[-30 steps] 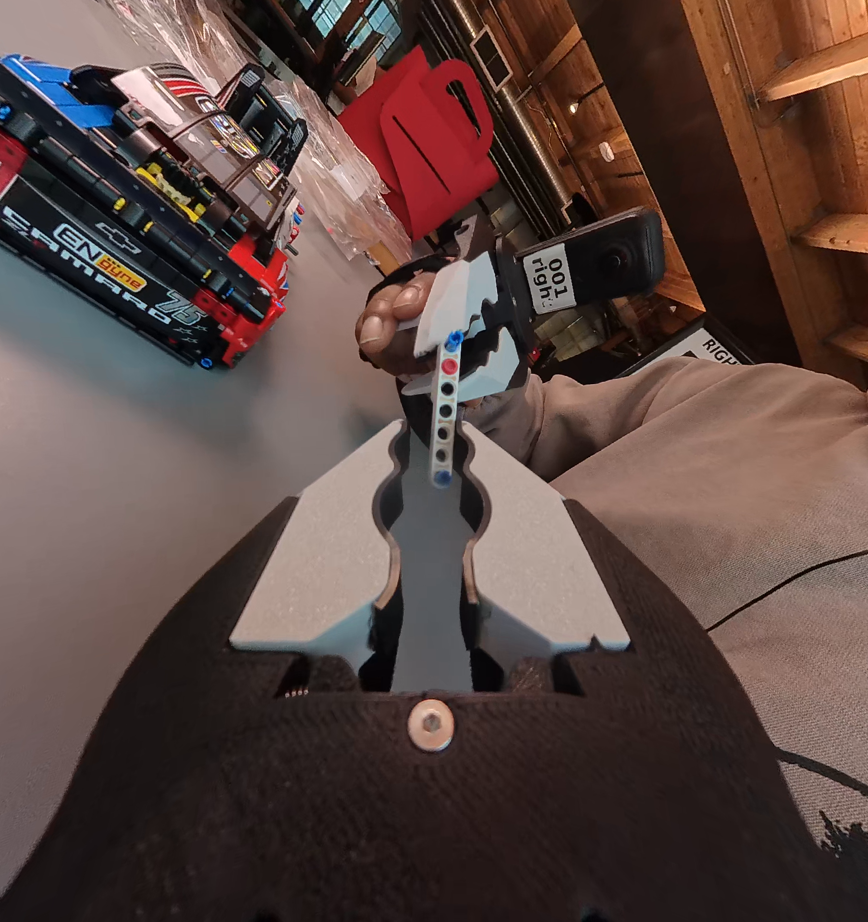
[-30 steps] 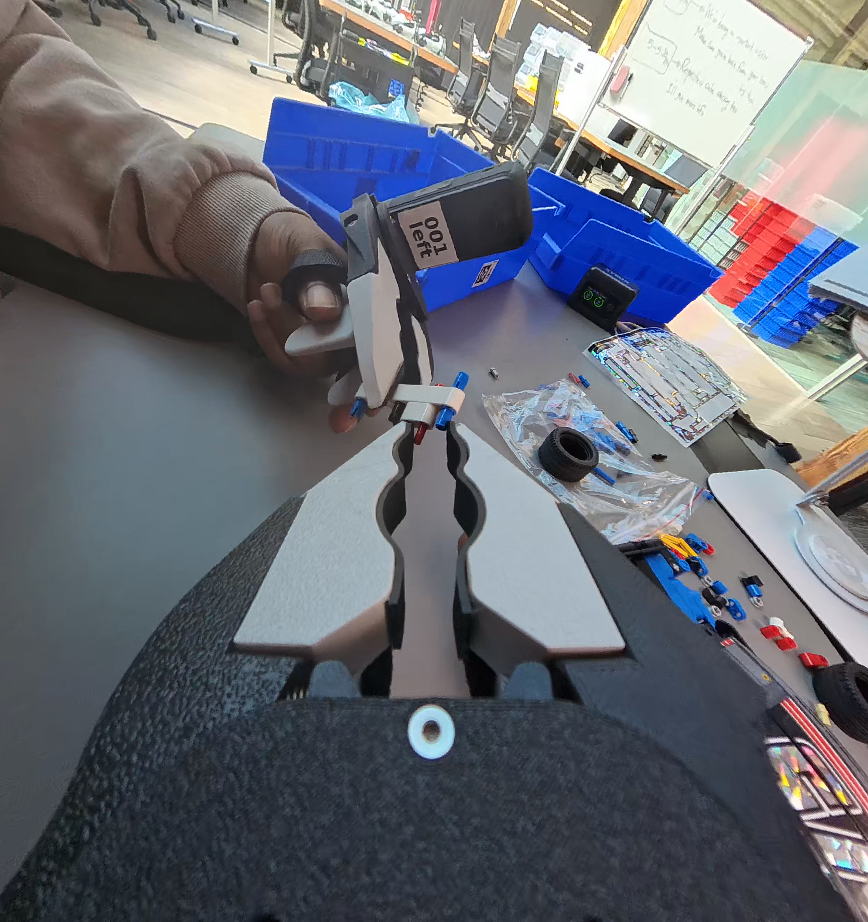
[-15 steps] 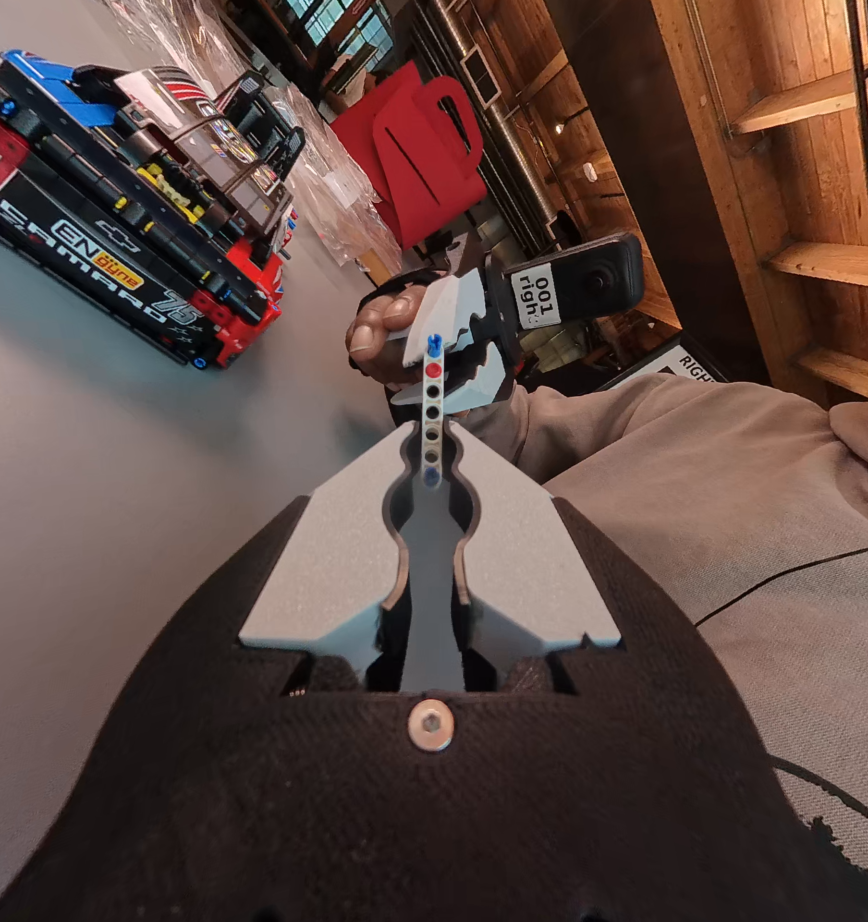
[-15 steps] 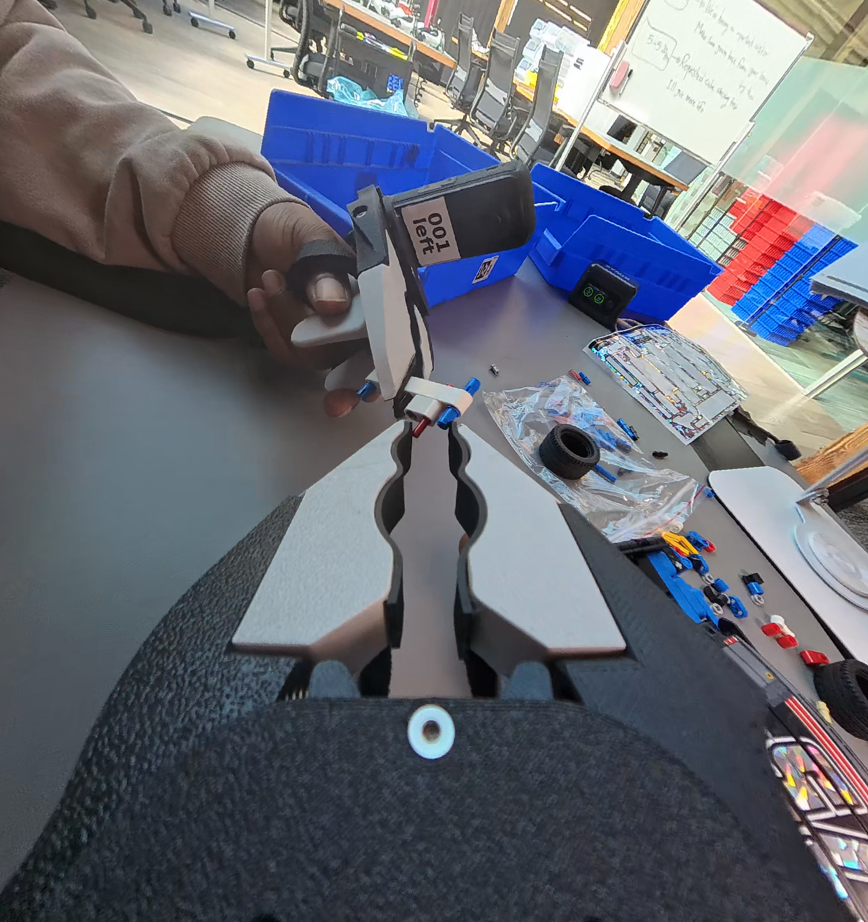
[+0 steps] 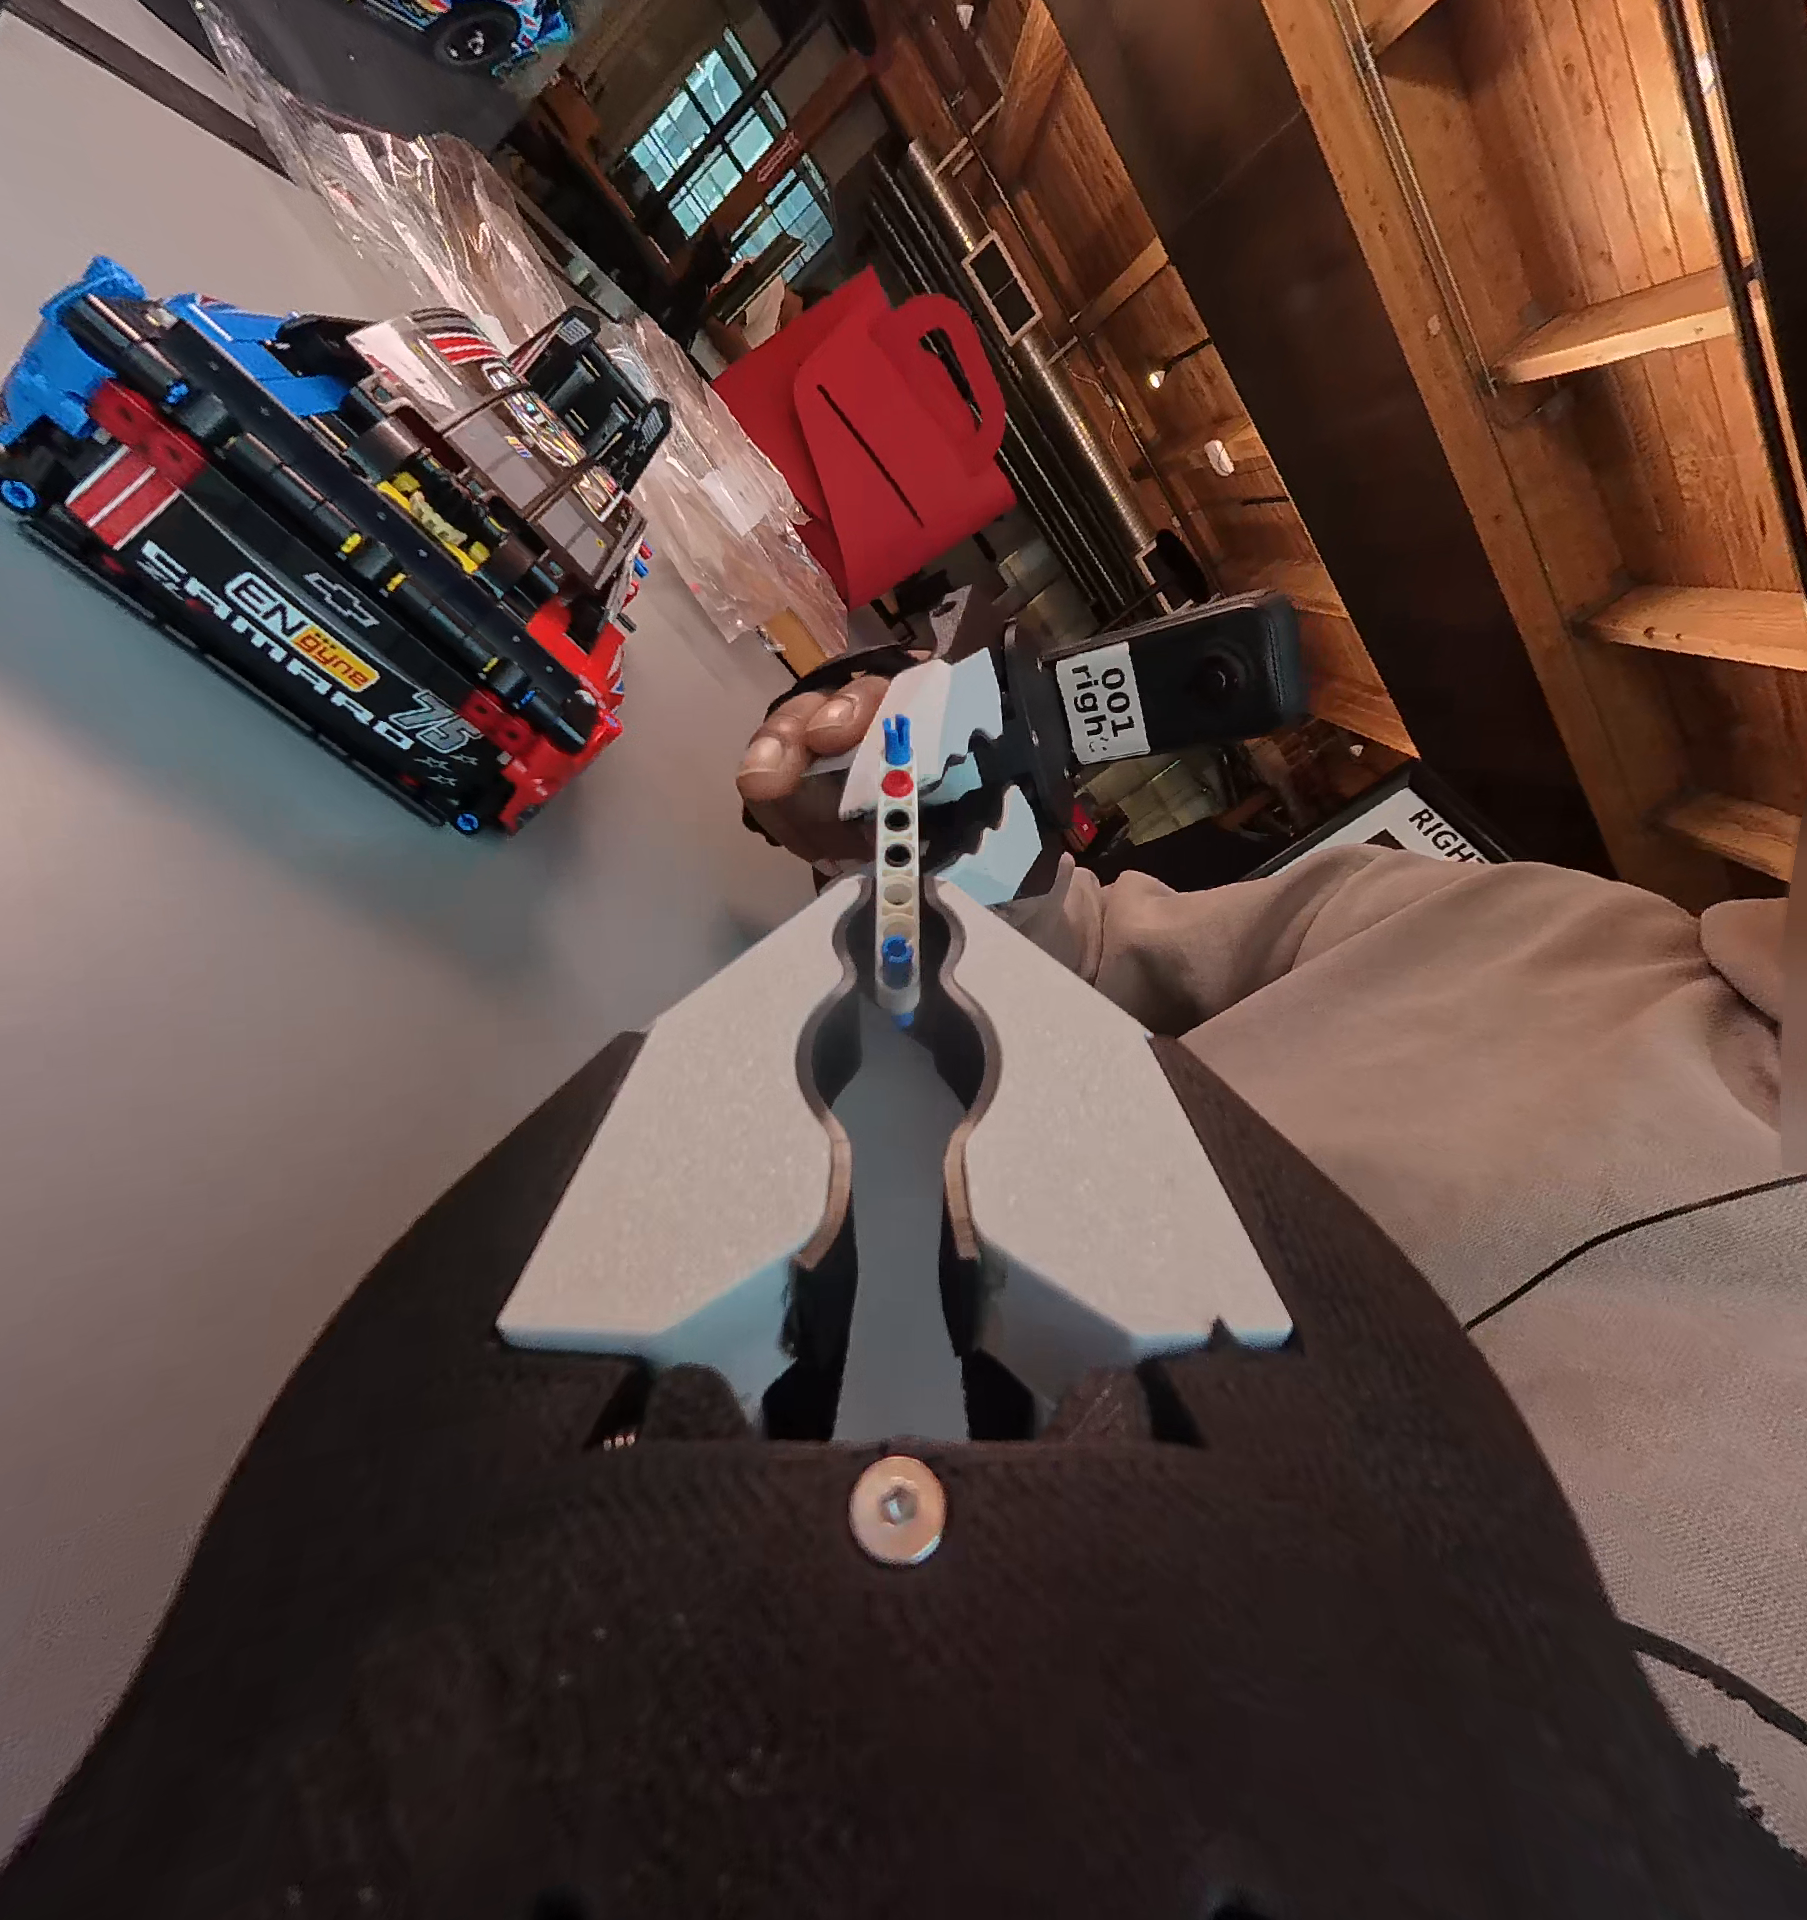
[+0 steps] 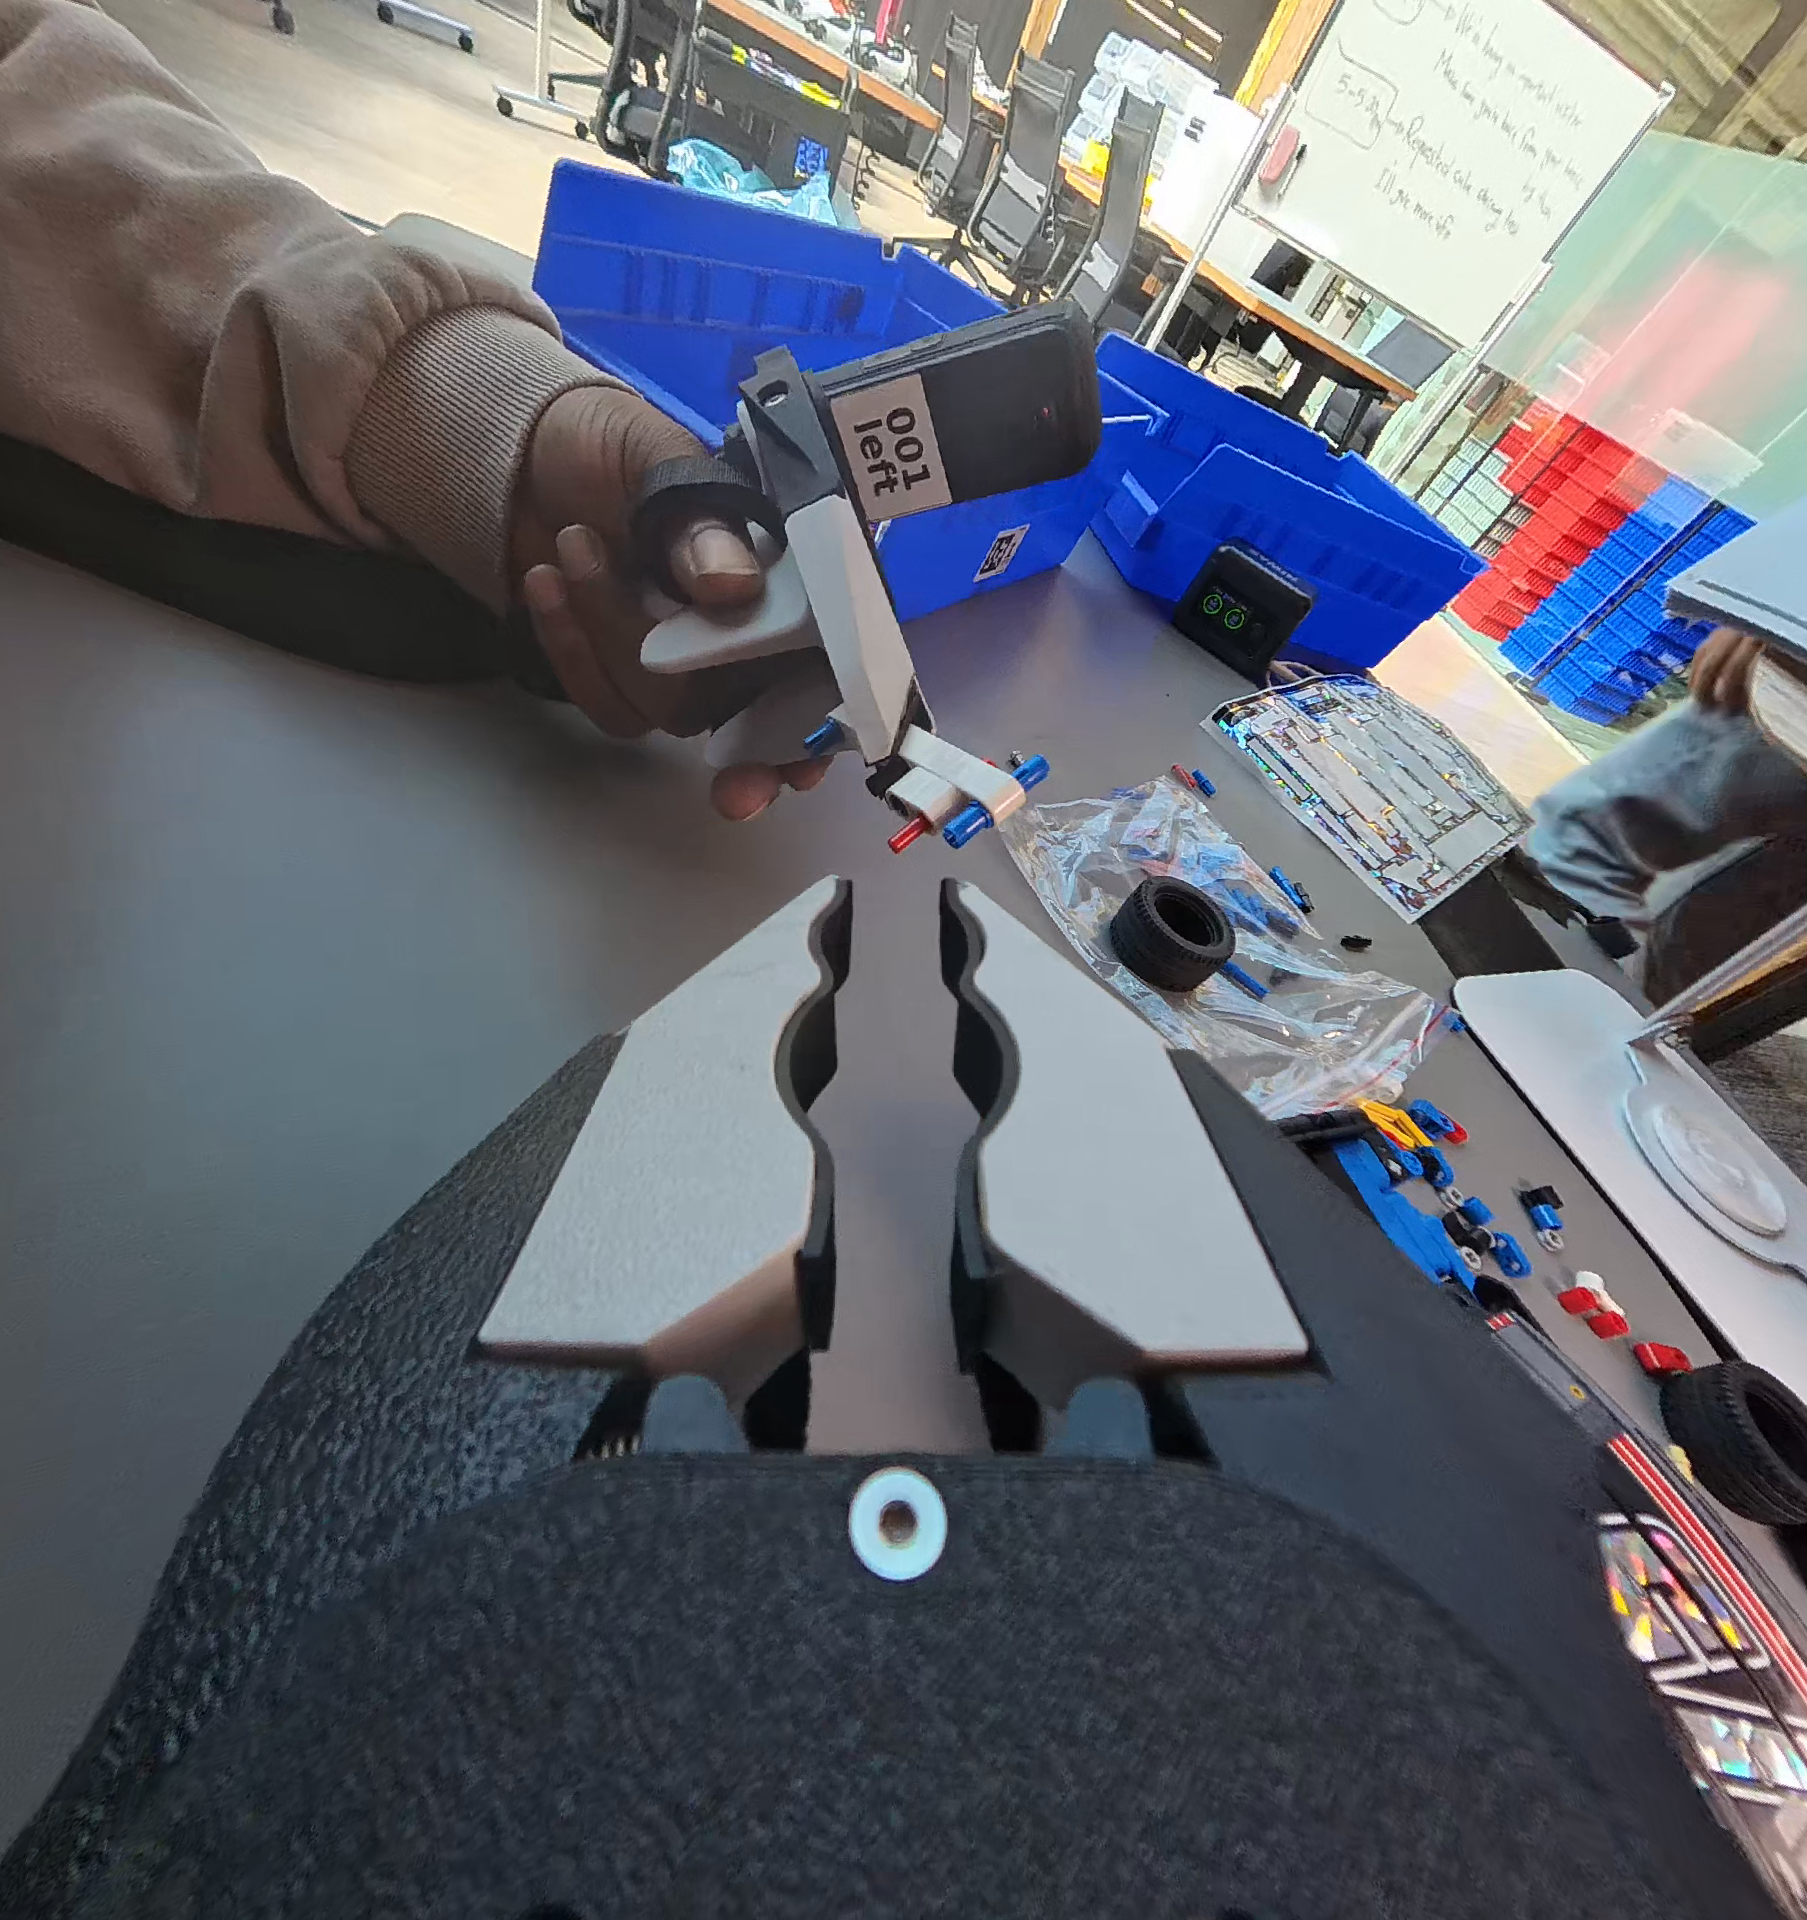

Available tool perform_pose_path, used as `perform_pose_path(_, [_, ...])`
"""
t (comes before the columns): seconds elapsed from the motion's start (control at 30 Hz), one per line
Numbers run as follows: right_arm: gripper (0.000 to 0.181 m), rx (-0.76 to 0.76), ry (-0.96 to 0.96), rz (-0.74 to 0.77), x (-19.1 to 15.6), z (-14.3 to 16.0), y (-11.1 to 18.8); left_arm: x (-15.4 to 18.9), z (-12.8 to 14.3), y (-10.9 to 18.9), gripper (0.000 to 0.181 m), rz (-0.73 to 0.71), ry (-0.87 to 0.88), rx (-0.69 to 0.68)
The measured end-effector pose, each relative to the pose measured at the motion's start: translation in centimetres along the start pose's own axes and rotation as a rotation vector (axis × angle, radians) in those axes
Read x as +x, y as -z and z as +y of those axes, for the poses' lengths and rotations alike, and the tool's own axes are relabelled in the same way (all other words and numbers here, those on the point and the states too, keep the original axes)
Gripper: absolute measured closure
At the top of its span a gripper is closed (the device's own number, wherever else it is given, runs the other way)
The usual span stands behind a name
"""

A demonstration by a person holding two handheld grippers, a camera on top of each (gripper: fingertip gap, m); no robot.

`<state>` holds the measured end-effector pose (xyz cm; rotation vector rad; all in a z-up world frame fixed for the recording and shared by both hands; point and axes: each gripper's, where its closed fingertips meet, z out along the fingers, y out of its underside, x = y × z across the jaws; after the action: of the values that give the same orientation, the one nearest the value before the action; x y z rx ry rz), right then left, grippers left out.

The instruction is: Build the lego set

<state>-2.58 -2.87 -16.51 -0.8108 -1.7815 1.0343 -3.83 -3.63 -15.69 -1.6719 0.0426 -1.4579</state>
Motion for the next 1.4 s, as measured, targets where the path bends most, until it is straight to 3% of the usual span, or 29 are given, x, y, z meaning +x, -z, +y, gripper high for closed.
perform_pose_path(0.33, [0.13, -0.01, 0.005, -0.078, -1.4, 0.2, -0.3, 0.3, 1.9, -0.8, 0.176, 0.02, 0.009, -0.105])
perform_pose_path(0.57, [0.147, -0.043, 0.13, -0.119, -2.8, 0.7, -0.3, 0.5, 4.3, -1.4, 0.176, 0.044, 0.044, -0.23])
perform_pose_path(1.0, [0.149, -0.049, 0.118, -0.11, -2.4, 0.8, -0.1, 0.3, 3.2, -1.1, 0.176, 0.03, 0.051, -0.175])
perform_pose_path(1.4, [0.141, -0.039, 0.102, -0.144, -3.0, 0.7, -0.1, 0.6, 3.9, -1.3, 0.176, 0.042, 0.041, -0.215])
